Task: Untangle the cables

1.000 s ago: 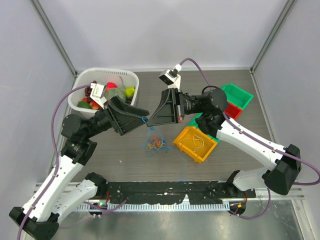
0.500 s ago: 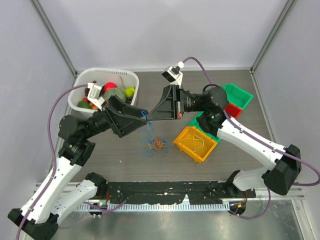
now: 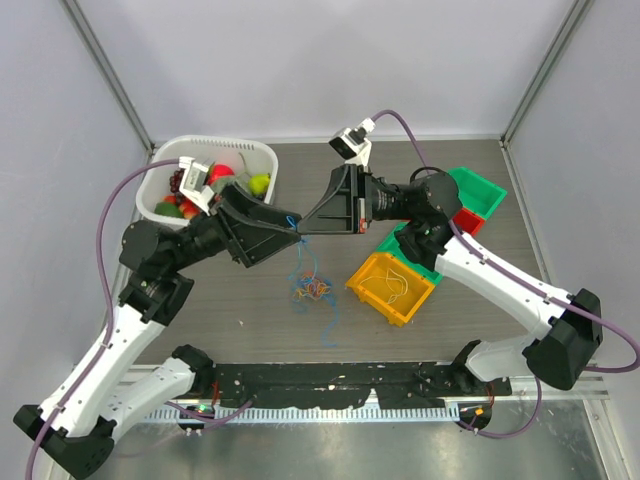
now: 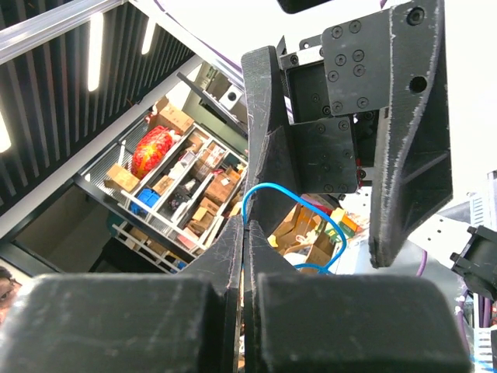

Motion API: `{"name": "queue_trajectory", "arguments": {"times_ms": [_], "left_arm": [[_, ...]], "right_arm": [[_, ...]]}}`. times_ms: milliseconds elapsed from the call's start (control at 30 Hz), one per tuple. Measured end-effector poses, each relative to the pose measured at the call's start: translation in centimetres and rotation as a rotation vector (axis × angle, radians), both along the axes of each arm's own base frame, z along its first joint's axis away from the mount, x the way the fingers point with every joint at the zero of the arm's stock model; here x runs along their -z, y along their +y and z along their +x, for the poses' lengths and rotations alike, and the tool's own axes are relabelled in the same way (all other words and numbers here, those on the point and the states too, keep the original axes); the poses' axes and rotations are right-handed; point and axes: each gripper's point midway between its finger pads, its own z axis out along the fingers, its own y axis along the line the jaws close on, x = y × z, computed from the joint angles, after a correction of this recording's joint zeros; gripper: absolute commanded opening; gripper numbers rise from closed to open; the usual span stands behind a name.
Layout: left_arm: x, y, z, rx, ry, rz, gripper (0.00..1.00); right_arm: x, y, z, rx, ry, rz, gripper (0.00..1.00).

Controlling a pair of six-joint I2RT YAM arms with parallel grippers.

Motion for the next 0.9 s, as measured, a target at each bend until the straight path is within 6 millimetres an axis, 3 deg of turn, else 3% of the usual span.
{"name": "queue_trajectory", "arguments": {"times_ms": [300,700,900], "left_arm": [[0.6,0.7,-0.5,-0.038,-0.024,-0.007,0.61],[3.5,-0.3,2.1,-0.077,0.071,0.056,0.67],[2.9,0.4,1.0,-0.077,0.042,0.035,0.67]], "right_arm": [[0.2,0.4,0.1,-0.008,0.024,-0.004,0.00],[-0.2,0.3,-0.1,-0.013,0.022,0.011,0.01],[-0.2,0.3,-0.1,-0.013,0.022,0.012,0.01]]}}
